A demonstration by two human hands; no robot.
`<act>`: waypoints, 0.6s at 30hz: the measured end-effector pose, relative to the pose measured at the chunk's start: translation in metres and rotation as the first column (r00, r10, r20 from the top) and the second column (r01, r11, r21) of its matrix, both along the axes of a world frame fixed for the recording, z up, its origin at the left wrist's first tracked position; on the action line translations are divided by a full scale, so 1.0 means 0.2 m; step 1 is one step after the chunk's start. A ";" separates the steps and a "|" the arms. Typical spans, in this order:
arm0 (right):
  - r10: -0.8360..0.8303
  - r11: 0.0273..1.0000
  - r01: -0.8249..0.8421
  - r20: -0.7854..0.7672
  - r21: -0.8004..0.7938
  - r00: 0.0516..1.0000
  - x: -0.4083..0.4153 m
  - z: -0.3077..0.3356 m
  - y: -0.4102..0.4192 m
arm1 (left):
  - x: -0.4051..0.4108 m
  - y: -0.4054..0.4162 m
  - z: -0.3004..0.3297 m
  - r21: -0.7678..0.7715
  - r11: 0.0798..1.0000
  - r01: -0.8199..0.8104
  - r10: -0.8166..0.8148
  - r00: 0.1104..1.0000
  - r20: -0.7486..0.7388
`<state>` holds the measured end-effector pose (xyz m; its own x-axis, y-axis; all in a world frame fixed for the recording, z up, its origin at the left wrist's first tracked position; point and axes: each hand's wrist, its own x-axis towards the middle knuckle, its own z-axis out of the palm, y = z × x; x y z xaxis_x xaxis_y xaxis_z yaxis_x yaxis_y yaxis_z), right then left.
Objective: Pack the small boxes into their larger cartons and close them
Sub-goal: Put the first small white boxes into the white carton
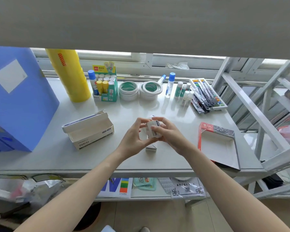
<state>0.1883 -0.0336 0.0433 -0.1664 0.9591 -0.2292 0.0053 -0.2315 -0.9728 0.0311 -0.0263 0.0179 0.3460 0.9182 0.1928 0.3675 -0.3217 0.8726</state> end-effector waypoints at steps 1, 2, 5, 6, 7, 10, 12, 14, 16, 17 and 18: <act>-0.023 1.000 0.023 -0.017 -0.008 1.000 0.01 0.00 0.00 | 0.00 0.01 -0.01 0.005 1.000 0.006 -0.006 1.000 -0.013; -0.057 0.998 0.057 -0.035 -0.017 0.998 0.02 -0.01 0.01 | 0.00 0.01 -0.02 -0.002 1.000 0.001 -0.001 1.000 -0.028; -0.193 0.981 0.190 -0.049 -0.044 0.980 0.05 -0.04 0.02 | 0.01 0.01 -0.06 -0.111 0.989 -0.094 0.078 0.987 -0.142; -0.232 0.972 0.230 -0.043 -0.054 0.972 0.06 -0.06 0.02 | 0.02 0.01 -0.08 -0.145 0.981 -0.127 0.094 0.972 -0.214; -0.266 0.963 0.263 -0.033 -0.063 0.963 0.06 -0.08 0.02 | 0.03 0.01 -0.09 -0.161 0.975 -0.154 0.101 0.949 -0.298; -0.343 0.937 0.341 -0.013 -0.077 0.939 0.08 -0.12 0.01 | 0.07 -0.02 -0.13 -0.137 0.969 -0.207 0.115 0.863 -0.492; -0.363 0.929 0.361 -0.011 -0.078 0.932 0.08 -0.15 0.01 | 0.10 -0.02 -0.15 -0.091 0.970 -0.224 0.141 0.828 -0.542; -0.366 0.928 0.364 -0.017 -0.079 0.930 0.08 -0.15 0.01 | 0.12 -0.02 -0.17 -0.070 0.971 -0.227 0.157 0.836 -0.526; -0.364 0.930 0.359 -0.049 -0.081 0.930 0.08 -0.15 0.00 | 0.12 -0.02 -0.18 -0.124 0.965 -0.229 0.161 0.898 -0.409; -0.359 0.932 0.353 -0.076 -0.083 0.930 0.08 -0.14 0.00 | 0.11 -0.02 -0.17 -0.174 0.958 -0.228 0.163 0.932 -0.323; -0.351 0.935 0.344 -0.103 -0.083 0.931 0.08 -0.13 -0.01 | 0.10 -0.02 -0.15 -0.231 0.946 -0.227 0.173 0.957 -0.234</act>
<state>0.2035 -0.0356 0.0167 0.1463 0.9458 -0.2898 -0.1968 -0.2593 -0.9455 0.0516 -0.0312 -0.0128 0.1576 0.9812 -0.1110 0.5831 -0.0017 0.8124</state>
